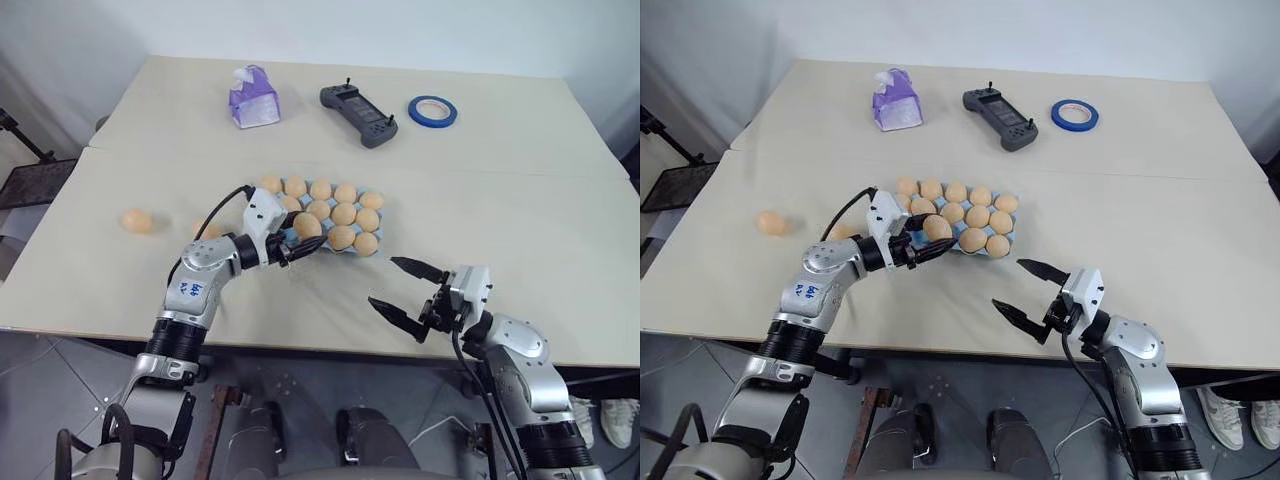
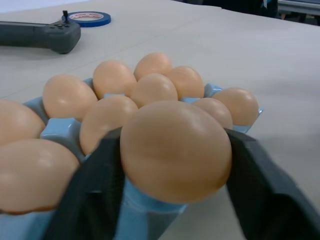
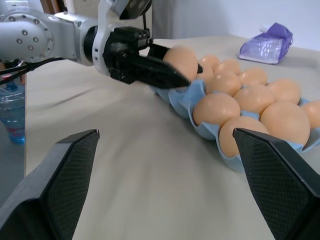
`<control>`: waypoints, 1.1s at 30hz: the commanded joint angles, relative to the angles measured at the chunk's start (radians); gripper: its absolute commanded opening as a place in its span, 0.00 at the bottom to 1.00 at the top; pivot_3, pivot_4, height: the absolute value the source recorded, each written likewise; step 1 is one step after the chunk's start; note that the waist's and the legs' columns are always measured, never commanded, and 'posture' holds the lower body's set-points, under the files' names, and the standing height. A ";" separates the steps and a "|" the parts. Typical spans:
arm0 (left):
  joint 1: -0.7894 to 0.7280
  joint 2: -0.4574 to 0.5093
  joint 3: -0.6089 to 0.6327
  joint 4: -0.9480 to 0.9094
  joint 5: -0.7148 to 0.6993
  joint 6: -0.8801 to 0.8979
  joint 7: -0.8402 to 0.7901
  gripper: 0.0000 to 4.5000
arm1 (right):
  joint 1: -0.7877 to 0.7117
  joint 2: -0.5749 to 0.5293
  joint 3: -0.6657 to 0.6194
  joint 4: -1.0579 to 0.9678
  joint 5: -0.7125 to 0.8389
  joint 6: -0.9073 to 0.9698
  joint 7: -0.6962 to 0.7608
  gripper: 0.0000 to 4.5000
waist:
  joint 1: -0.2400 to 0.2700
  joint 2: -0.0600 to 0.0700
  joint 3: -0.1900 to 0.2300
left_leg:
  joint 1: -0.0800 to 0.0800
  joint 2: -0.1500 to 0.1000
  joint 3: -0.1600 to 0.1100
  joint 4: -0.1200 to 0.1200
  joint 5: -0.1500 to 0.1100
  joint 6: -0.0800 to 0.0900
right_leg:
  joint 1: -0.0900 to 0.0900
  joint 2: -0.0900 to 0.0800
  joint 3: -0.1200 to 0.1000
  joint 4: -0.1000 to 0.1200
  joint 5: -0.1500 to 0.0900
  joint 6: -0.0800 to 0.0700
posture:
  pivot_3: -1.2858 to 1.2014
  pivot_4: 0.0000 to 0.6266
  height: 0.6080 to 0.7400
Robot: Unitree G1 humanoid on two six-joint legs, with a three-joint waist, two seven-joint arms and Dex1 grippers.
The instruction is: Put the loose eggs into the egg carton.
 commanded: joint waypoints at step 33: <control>0.616 0.200 0.487 -0.357 -0.117 -0.111 0.158 0.99 | -0.184 0.001 0.053 0.133 -0.013 -0.082 0.175 1.00 | -0.006 0.000 0.000 | 0.000 -0.001 -0.002 -0.007 -0.003 -0.002 | -0.001 -0.006 -0.003 -0.001 -0.003 -0.005 | 0.52 0.24 1.00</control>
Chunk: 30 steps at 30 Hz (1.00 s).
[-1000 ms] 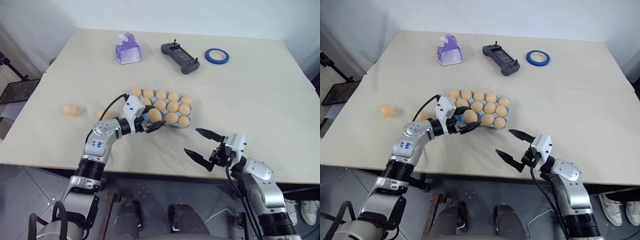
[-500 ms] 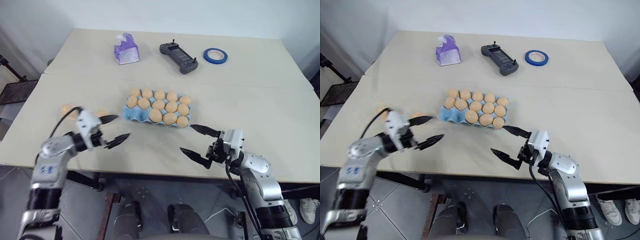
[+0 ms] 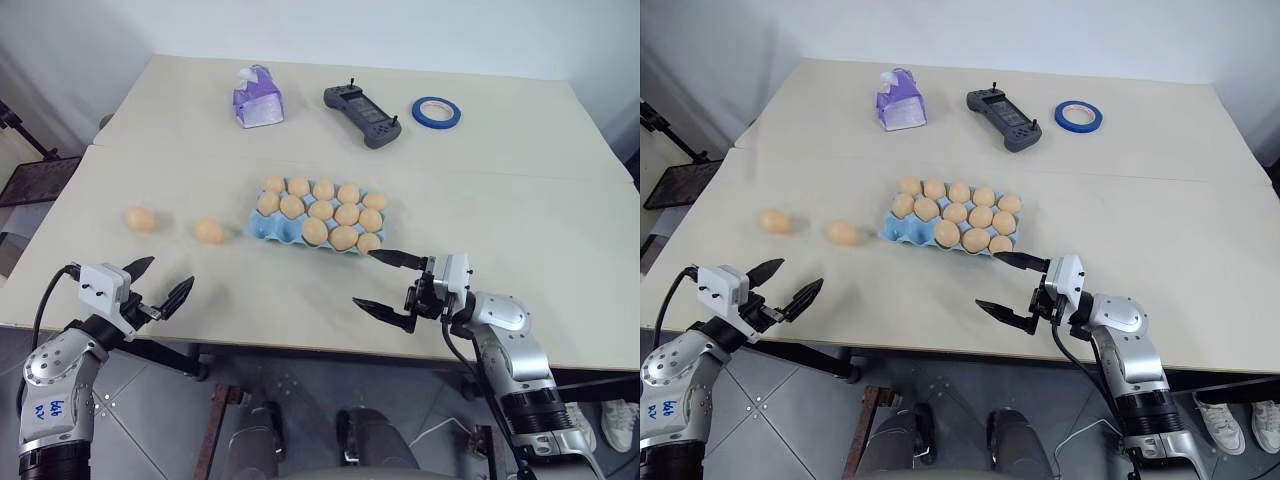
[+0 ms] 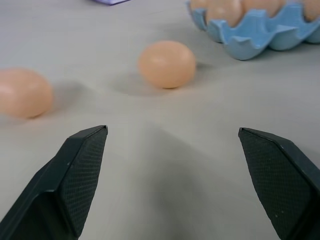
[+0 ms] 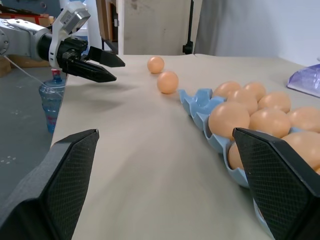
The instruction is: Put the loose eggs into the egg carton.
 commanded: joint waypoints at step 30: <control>-0.482 -0.024 -0.160 0.313 0.053 0.118 0.064 0.55 | 0.043 -0.005 -0.006 -0.073 0.002 -0.006 -0.059 1.00 | 0.004 -0.001 0.000 | 0.000 0.001 0.001 0.007 0.002 0.000 | 0.001 0.003 0.001 0.004 0.003 0.006 | 0.52 0.24 1.00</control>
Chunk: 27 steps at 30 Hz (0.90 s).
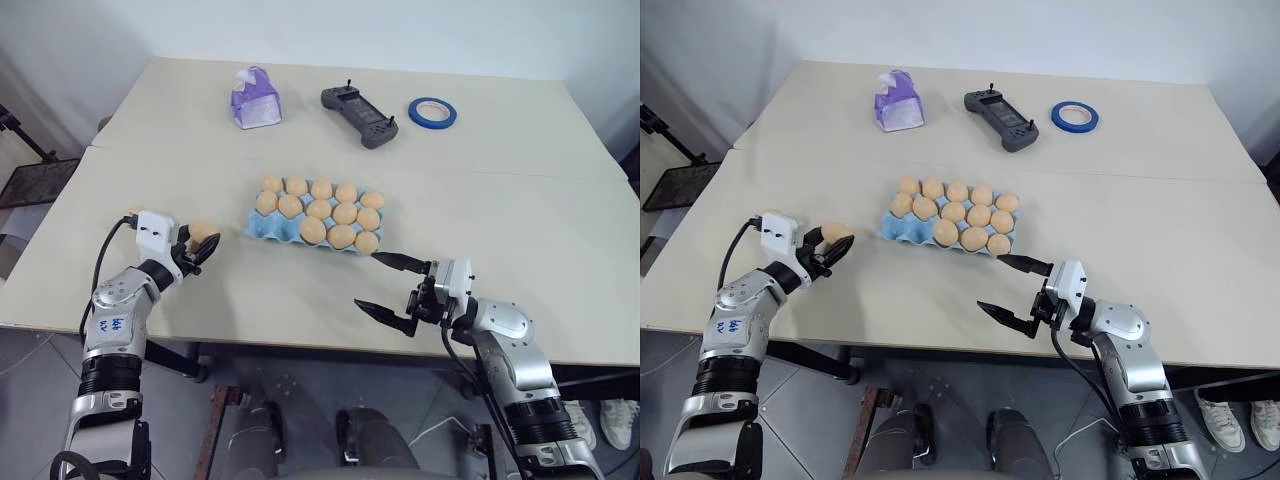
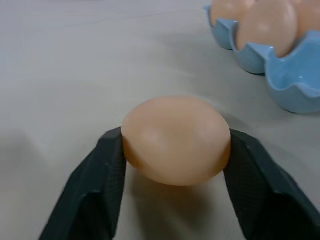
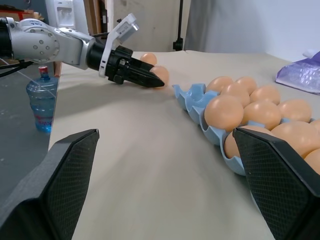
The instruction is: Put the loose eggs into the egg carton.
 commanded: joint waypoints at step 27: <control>-0.244 -0.067 -0.192 -0.039 -0.002 0.000 -0.254 1.00 | 0.034 0.022 -0.015 -0.094 0.001 -0.018 -0.103 1.00 | 0.001 0.000 0.000 | 0.000 -0.001 0.000 0.001 0.001 0.001 | 0.000 0.001 0.001 0.000 0.000 0.001 | 0.52 0.24 1.00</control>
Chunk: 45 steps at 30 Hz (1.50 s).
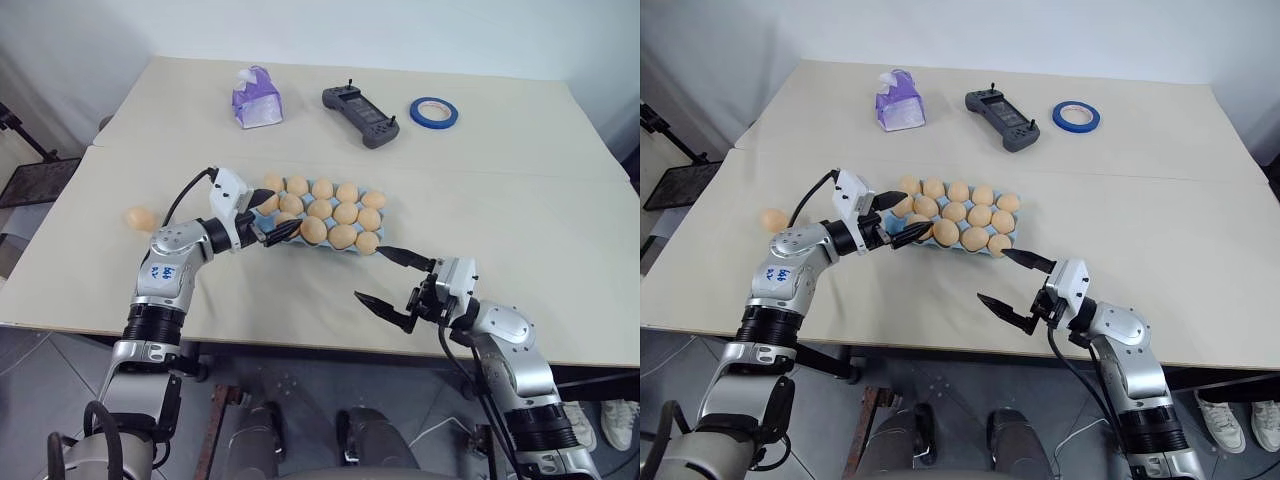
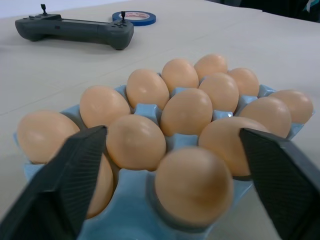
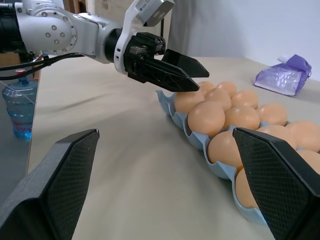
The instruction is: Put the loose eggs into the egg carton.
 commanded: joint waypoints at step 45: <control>0.274 0.091 0.419 -0.042 -0.009 -0.093 0.513 1.00 | -0.100 0.011 0.006 0.128 0.001 -0.069 0.129 1.00 | 0.000 -0.001 -0.001 | 0.000 -0.001 -0.002 -0.005 -0.001 0.001 | 0.001 -0.003 -0.003 -0.004 0.000 -0.002 | 0.52 0.24 1.00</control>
